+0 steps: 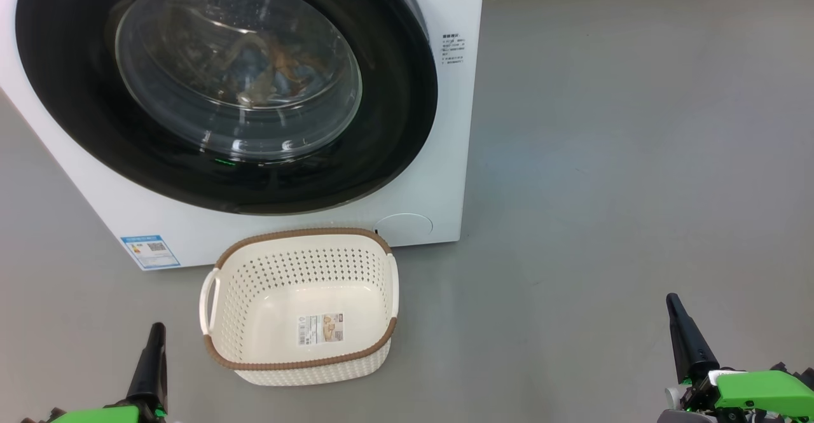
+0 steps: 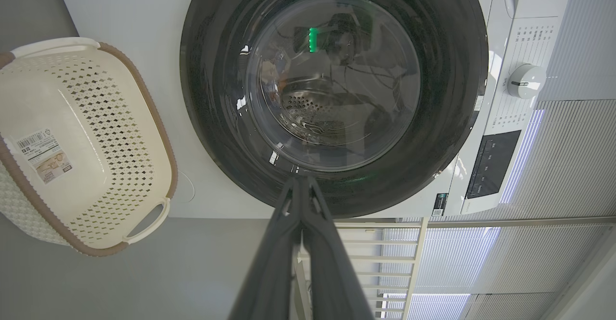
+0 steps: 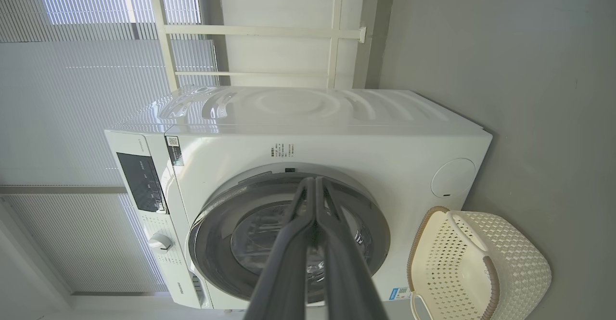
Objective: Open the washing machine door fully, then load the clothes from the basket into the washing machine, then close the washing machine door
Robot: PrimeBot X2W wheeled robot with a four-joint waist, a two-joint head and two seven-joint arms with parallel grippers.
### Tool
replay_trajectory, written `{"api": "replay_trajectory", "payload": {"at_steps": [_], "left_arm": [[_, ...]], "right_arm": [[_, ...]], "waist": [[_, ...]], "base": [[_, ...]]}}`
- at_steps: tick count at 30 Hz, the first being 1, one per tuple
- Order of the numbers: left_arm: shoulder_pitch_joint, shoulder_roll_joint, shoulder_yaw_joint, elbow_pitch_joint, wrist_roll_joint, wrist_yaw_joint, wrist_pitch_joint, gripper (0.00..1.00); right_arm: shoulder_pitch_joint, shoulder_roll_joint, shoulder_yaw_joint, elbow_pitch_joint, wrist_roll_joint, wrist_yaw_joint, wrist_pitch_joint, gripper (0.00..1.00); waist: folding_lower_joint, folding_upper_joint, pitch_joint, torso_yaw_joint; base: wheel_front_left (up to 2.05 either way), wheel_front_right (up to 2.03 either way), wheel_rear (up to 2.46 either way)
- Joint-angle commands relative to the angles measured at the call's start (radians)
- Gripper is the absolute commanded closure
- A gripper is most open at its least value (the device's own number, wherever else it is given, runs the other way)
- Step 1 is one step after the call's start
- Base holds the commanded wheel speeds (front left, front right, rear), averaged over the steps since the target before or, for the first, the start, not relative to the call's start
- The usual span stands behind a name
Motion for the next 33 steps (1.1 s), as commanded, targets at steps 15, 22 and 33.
{"api": "replay_trajectory", "payload": {"at_steps": [15,22,33], "left_arm": [[-0.039,0.017,0.033,-0.019,-0.004,-0.011,0.003,1.00],[-0.039,0.017,0.033,-0.019,-0.004,-0.011,0.003,1.00],[-0.039,0.017,0.033,-0.019,-0.004,-0.011,0.003,1.00]], "right_arm": [[-0.041,-0.004,0.022,-0.024,0.004,0.002,0.008,1.00],[-0.041,-0.004,0.022,-0.024,0.004,0.002,0.008,1.00],[-0.041,-0.004,0.022,-0.024,0.004,0.002,0.008,1.00]], "waist": [[0.0000,0.0000,0.000,0.000],[0.0000,0.0000,0.000,0.000],[0.0000,0.0000,0.000,0.000]], "base": [[0.00,0.00,0.00],[0.00,0.00,0.00],[0.00,0.00,0.00]]}}
